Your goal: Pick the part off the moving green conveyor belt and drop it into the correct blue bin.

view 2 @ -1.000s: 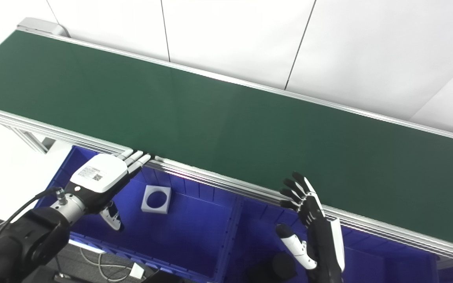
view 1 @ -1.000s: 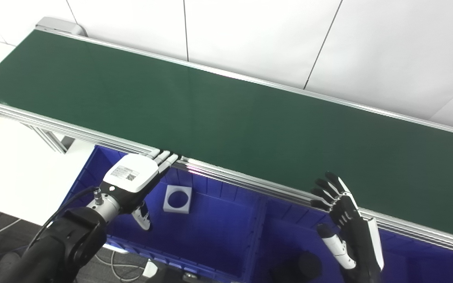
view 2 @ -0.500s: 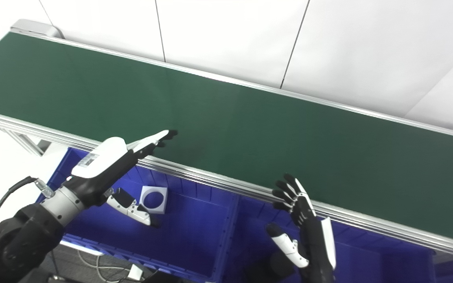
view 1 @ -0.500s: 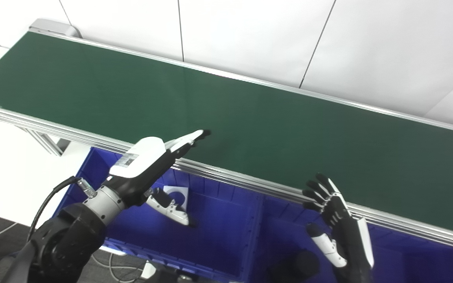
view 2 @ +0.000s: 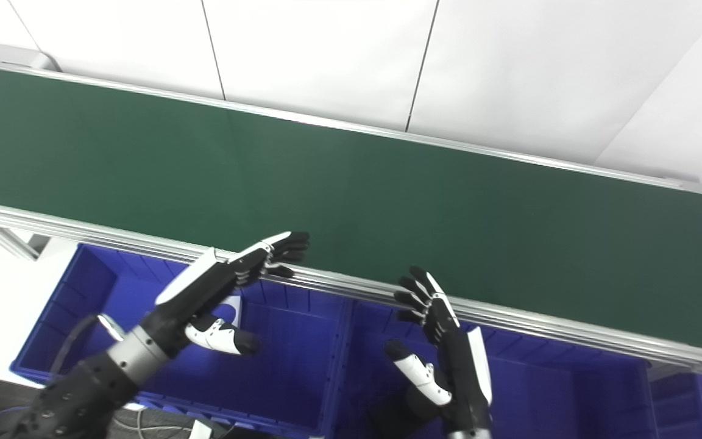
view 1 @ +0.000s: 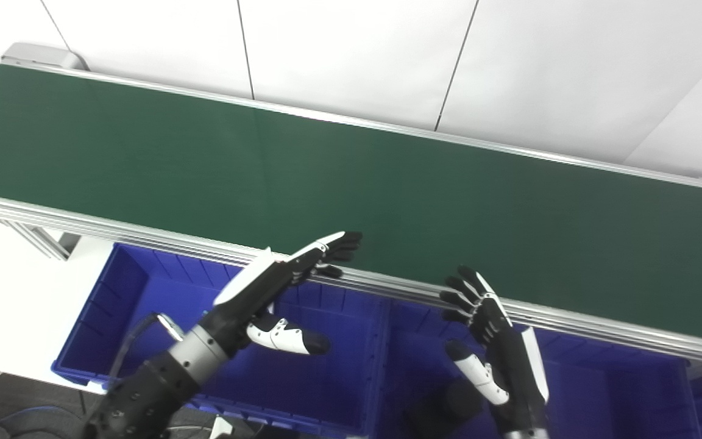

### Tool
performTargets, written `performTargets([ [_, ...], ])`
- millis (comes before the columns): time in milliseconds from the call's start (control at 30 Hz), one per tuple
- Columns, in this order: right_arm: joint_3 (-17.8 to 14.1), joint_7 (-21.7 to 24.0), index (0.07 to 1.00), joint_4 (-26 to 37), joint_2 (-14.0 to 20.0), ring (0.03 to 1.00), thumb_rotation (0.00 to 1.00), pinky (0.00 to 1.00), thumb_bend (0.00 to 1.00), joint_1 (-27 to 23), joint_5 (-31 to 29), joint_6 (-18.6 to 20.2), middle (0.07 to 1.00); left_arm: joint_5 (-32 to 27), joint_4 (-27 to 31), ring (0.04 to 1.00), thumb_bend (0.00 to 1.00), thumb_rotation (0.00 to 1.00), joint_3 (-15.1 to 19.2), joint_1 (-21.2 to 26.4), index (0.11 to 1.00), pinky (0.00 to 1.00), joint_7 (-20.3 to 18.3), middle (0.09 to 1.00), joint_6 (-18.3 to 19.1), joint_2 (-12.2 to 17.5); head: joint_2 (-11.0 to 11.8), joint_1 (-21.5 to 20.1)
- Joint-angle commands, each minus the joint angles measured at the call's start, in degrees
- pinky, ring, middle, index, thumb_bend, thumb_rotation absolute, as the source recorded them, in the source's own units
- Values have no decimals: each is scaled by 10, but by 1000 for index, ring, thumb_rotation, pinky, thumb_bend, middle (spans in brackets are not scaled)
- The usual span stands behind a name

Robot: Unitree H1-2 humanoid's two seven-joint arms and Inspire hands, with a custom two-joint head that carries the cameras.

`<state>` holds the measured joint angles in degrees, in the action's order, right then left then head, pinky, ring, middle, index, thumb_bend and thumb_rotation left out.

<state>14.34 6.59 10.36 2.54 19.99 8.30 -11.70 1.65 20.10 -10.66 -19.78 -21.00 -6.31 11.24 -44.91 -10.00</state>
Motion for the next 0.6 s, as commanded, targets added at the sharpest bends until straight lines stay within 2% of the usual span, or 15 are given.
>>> performTargets([
  [0,6,-6,914,7,-9,808,714,710,800,-2,1,-35,859,-22,-27,846,944,767,-9,18,911,795,2,882,-35,-11,1,-6],
  [100,11,-12,915,-1,-13,811,715,713,805,-2,5,-44,860,-33,-64,840,935,773,-15,33,907,784,0,878,-46,-15,5,-26],
  [200,14,-17,914,-15,-16,815,722,718,800,-5,10,-55,860,-65,-92,837,930,749,-6,42,902,770,-4,873,-42,-17,12,-42],
  [267,15,-19,914,-21,-17,816,722,721,794,-7,13,-61,859,-84,-103,839,921,706,-2,45,893,772,-7,872,-42,-17,12,-42],
  [433,16,-17,917,-28,-17,821,709,723,792,-10,14,-66,861,-94,-118,835,940,688,2,48,886,762,-3,867,-43,-18,13,-46],
  [567,15,-16,917,-30,-17,829,700,741,845,-11,12,-60,865,-94,-139,834,950,662,8,53,882,776,2,860,-52,-20,13,-46],
])
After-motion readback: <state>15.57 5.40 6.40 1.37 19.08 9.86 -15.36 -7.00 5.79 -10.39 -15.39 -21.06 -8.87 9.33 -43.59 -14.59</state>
